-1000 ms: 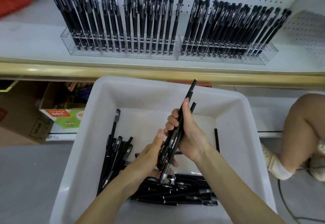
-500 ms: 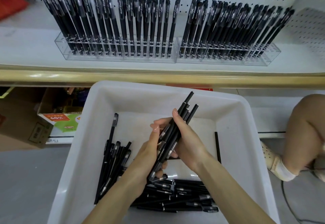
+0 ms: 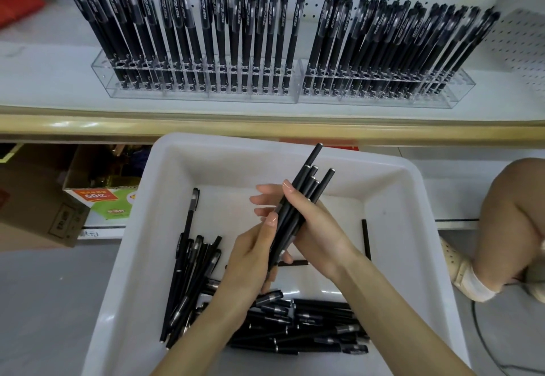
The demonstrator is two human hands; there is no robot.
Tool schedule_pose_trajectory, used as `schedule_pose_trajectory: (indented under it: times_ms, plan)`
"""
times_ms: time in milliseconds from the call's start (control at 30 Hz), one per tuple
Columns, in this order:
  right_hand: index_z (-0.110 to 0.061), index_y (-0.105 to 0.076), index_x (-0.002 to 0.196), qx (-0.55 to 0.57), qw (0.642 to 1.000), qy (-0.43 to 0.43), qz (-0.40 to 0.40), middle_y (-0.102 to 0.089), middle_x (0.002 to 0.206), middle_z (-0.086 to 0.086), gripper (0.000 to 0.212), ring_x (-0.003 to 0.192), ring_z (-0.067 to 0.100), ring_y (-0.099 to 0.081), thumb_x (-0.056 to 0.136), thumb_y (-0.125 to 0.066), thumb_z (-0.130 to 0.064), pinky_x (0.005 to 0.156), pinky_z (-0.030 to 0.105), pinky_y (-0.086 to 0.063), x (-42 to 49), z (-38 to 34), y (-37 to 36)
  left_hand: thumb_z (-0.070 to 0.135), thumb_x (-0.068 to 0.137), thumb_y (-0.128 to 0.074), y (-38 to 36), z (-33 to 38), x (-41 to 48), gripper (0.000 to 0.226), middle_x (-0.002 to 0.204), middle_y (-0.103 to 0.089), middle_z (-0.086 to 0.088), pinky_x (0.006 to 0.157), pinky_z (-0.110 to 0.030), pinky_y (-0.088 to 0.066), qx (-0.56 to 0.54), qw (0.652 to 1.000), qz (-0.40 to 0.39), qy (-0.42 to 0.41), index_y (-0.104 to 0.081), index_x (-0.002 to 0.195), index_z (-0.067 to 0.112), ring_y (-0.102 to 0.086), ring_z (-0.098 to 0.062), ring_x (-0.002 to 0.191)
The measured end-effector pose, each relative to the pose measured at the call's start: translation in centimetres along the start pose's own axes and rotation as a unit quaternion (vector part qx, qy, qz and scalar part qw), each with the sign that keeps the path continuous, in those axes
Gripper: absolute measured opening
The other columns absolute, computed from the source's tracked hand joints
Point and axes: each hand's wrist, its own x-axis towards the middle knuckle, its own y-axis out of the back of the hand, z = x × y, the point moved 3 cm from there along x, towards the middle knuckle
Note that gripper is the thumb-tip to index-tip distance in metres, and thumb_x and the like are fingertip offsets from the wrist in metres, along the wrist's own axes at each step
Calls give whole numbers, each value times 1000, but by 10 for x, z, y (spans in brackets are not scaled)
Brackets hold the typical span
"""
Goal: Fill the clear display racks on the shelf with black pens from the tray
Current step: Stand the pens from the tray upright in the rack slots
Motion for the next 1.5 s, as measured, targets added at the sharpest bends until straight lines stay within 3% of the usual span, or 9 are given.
schedule_pose_trajectory:
  times_ms: [200, 367, 700, 833, 967, 1067, 1200, 1400, 1500]
  plan:
    - [-9, -62, 98, 213, 974, 56, 45, -64, 81, 3, 27, 69, 13, -60, 79, -64, -27, 71, 24, -51, 12, -30, -1, 58, 80, -38, 0, 4, -7, 55, 58, -61, -4, 38, -20, -30, -15, 999, 32, 8, -70, 85, 14, -36, -9, 39]
    - [-17, -58, 105, 187, 975, 85, 78, -48, 66, -6, 43, 54, 8, -41, 77, -60, -49, 56, 20, -40, 15, -28, -6, 58, 81, -37, 0, 5, -9, 56, 57, -61, -3, 38, -19, -32, -10, 999, 53, -1, -69, 87, 13, -38, -8, 39]
    - [-18, -61, 78, 139, 983, 90, 85, -48, 63, -2, 11, 59, 11, -46, 74, -70, -24, 65, 26, -44, 4, -3, -11, 64, 80, -34, -1, 5, -9, 63, 56, -49, -2, 38, -17, -31, 13, 996, 89, 2, -53, 83, 4, -39, -8, 39]
    - [-14, -59, 86, 165, 981, 54, 86, -45, 62, -2, 15, 57, 11, -43, 78, -68, -23, 59, 25, -42, 8, -4, -7, 62, 83, -35, 0, 6, -15, 58, 59, -63, 1, 42, -19, -40, -8, 998, -12, 66, -62, 95, 11, -54, -10, 46]
    - [-13, -59, 84, 209, 978, 7, 31, -42, 61, -3, 11, 53, 8, -40, 80, -66, -20, 51, 19, -41, 10, -8, -6, 55, 75, -56, 7, 12, -15, 50, 77, -71, -4, 74, -32, -55, -3, 987, -143, 79, -61, 106, 17, -70, -19, 75]
    - [-13, -61, 84, 188, 982, -19, -6, -42, 62, -2, 11, 54, 10, -43, 83, -63, -23, 56, 21, -44, 9, -7, -8, 39, 75, -65, 7, 20, -15, 33, 75, -72, 4, 70, -22, -54, -16, 979, -177, 100, -63, 101, 19, -70, -12, 77]
    - [-10, -66, 95, 88, 996, -21, -14, -57, 69, 3, 27, 71, 18, -58, 86, -58, -34, 75, 26, -52, 7, -7, -6, 21, 87, -65, 5, 24, -12, 11, 71, -71, 10, 59, -9, -49, -22, 983, -161, 87, -65, 98, 19, -69, -2, 73]
    - [-20, -52, 131, 59, 994, 78, 52, -69, 96, 10, 48, 79, 22, -66, 85, -57, -31, 76, 28, -53, 11, -16, 8, 23, 91, -60, 3, 23, -13, 12, 68, -69, -1, 85, -20, -41, -1, 983, -169, 75, -60, 80, 17, -70, -11, 79]
    - [-20, -56, 127, -34, 990, 116, 79, -70, 98, 9, 39, 79, 25, -69, 92, -49, -34, 79, 35, -53, 13, -23, 15, 23, 91, -59, 2, 24, -12, 14, 67, -69, 1, 79, -14, -40, 20, 982, -172, 77, -59, 78, 18, -69, -6, 79]
